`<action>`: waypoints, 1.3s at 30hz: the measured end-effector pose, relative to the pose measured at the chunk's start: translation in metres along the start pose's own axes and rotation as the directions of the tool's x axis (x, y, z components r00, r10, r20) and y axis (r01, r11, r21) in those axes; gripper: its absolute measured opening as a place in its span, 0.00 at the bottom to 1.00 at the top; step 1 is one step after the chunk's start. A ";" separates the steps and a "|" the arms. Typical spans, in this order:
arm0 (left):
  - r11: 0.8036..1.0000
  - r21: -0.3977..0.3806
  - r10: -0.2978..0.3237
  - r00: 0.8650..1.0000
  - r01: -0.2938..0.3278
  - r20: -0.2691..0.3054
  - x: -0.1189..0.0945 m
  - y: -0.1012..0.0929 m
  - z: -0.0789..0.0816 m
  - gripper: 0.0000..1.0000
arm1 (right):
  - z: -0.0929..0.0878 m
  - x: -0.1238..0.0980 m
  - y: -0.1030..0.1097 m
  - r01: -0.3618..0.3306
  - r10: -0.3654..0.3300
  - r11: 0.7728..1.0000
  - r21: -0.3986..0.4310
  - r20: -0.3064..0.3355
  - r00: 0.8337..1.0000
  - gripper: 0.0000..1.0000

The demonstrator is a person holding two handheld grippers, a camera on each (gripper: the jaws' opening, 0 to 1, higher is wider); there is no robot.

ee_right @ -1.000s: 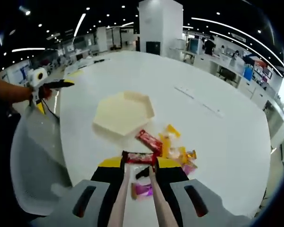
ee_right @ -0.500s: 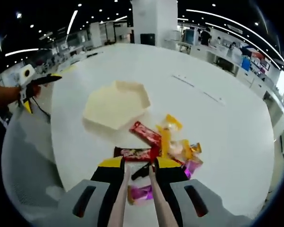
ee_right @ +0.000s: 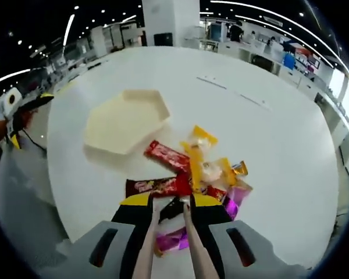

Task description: Place the target food into the container with the food tongs after gripping and lifting it, then release it inside without dropping or visibly crushing the food.

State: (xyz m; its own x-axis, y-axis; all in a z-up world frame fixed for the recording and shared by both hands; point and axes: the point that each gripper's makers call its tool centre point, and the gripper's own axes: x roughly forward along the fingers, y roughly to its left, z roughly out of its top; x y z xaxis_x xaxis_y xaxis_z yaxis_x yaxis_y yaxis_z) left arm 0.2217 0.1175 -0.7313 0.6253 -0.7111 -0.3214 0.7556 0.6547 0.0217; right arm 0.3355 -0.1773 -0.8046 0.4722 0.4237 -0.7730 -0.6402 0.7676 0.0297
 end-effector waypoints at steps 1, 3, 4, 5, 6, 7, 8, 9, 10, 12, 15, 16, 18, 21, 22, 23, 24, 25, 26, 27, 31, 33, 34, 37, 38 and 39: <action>1.000 -0.001 0.000 1.000 0.000 -0.002 0.000 0.001 0.000 0.99 | -0.001 0.001 -0.001 0.002 -0.002 1.000 0.006 -0.001 1.000 0.25; 1.000 0.001 0.000 1.000 0.000 -0.003 0.000 0.001 -0.001 0.99 | -0.003 0.003 -0.002 0.002 -0.002 1.000 0.031 -0.006 1.000 0.25; 1.000 0.001 0.000 1.000 0.000 -0.004 0.000 0.000 -0.001 0.99 | -0.003 0.003 -0.002 0.002 -0.002 0.999 0.034 -0.006 1.000 0.25; 1.000 0.001 0.000 1.000 0.000 -0.006 0.001 0.001 -0.001 0.99 | -0.002 0.003 -0.001 0.000 0.000 0.999 0.037 -0.003 1.000 0.25; 1.000 0.001 0.000 1.000 0.000 -0.007 0.001 0.001 -0.001 0.99 | -0.002 0.004 -0.001 -0.001 0.001 0.999 0.045 -0.002 1.000 0.25; 1.000 0.001 0.001 1.000 -0.001 -0.007 0.001 0.001 -0.002 0.99 | -0.003 0.005 -0.002 0.006 -0.005 0.999 0.054 -0.005 1.000 0.25; 1.000 0.002 0.001 1.000 -0.001 -0.007 0.001 0.001 -0.001 0.99 | -0.002 0.005 -0.002 0.008 -0.007 0.998 0.055 -0.004 1.000 0.25; 1.000 0.001 0.001 1.000 -0.001 -0.006 0.001 0.001 -0.001 0.99 | -0.002 0.005 -0.002 0.009 -0.009 0.998 0.059 -0.004 1.000 0.26; 1.000 0.000 0.001 1.000 -0.001 -0.006 0.001 0.001 -0.001 0.99 | -0.002 0.006 -0.002 0.011 -0.011 0.998 0.067 -0.009 1.000 0.26; 1.000 0.000 0.002 1.000 -0.002 -0.007 0.001 0.001 -0.001 0.99 | -0.005 0.010 -0.001 0.022 -0.021 0.998 0.061 -0.021 1.000 0.26; 1.000 0.001 0.001 1.000 -0.001 -0.007 0.001 0.001 -0.001 0.99 | -0.009 0.013 0.000 0.032 -0.030 0.997 0.068 -0.036 0.999 0.26; 1.000 -0.001 0.000 1.000 0.000 -0.007 0.001 0.001 -0.002 0.99 | -0.009 0.014 0.000 0.035 -0.033 0.997 0.073 -0.035 0.999 0.26; 1.000 0.001 0.001 1.000 -0.001 -0.008 0.001 0.001 -0.002 0.99 | -0.008 0.014 -0.002 0.045 -0.042 0.995 0.091 -0.035 0.999 0.26; 1.000 0.000 0.001 1.000 -0.001 -0.007 0.001 0.001 -0.002 0.99 | -0.006 0.016 -0.003 0.048 -0.045 0.994 0.095 -0.038 0.998 0.26; 1.000 0.000 0.000 1.000 0.000 -0.008 0.001 0.001 -0.002 0.99 | -0.006 0.016 -0.003 0.051 -0.047 0.993 0.103 -0.040 0.998 0.26; 1.000 0.000 0.000 1.000 0.000 -0.009 0.001 0.001 -0.002 0.99 | -0.006 0.016 -0.003 0.051 -0.047 0.993 0.104 -0.044 0.998 0.26; 1.000 0.001 0.000 1.000 0.000 -0.009 0.001 0.001 -0.003 0.99 | -0.006 0.016 -0.003 0.053 -0.048 0.993 0.108 -0.044 0.998 0.26; 1.000 0.002 0.000 1.000 0.000 -0.009 0.001 0.002 -0.003 0.99 | -0.005 0.016 -0.003 0.055 -0.050 0.992 0.118 -0.043 0.998 0.26; 1.000 0.001 0.000 1.000 0.000 -0.009 0.001 0.002 -0.003 0.99 | -0.005 0.016 -0.003 0.059 -0.054 0.991 0.122 -0.047 0.997 0.26; 1.000 0.001 -0.001 1.000 0.001 -0.010 0.001 0.001 -0.003 0.99 | -0.005 0.016 -0.003 0.061 -0.056 0.991 0.122 -0.049 0.997 0.26; 1.000 0.006 0.001 1.000 -0.001 -0.015 0.001 0.002 -0.003 0.99 | -0.008 0.019 -0.003 0.077 -0.069 0.989 0.128 -0.068 0.995 0.26; 1.000 0.006 0.000 1.000 0.000 -0.015 0.001 0.001 -0.003 0.99 | -0.009 0.020 -0.003 0.078 -0.070 0.990 0.114 -0.073 0.995 0.26; 1.000 0.006 0.000 1.000 0.000 -0.016 0.001 0.001 -0.003 0.99 | -0.011 0.020 -0.003 0.075 -0.068 0.992 0.104 -0.073 0.995 0.26; 1.000 0.004 0.001 1.000 -0.001 -0.014 0.001 0.001 -0.003 0.99 | -0.012 0.019 0.000 0.068 -0.061 0.995 0.080 -0.081 0.995 0.23; 1.000 0.004 0.001 1.000 -0.001 -0.014 0.001 0.001 -0.002 0.99 | -0.012 0.020 -0.001 0.067 -0.062 0.995 0.071 -0.082 0.995 0.22; 1.000 0.004 0.002 1.000 -0.002 -0.014 0.001 0.002 -0.003 0.99 | -0.012 0.020 -0.001 0.064 -0.058 0.996 0.064 -0.090 0.994 0.21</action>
State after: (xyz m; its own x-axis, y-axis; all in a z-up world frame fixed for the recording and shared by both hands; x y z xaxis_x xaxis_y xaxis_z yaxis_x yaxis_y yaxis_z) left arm 0.2229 0.1187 -0.7340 0.6238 -0.7063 -0.3347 0.7554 0.6547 0.0263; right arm 0.3377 -0.1753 -0.8279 0.4523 0.3333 -0.8273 -0.5686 0.8223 0.0204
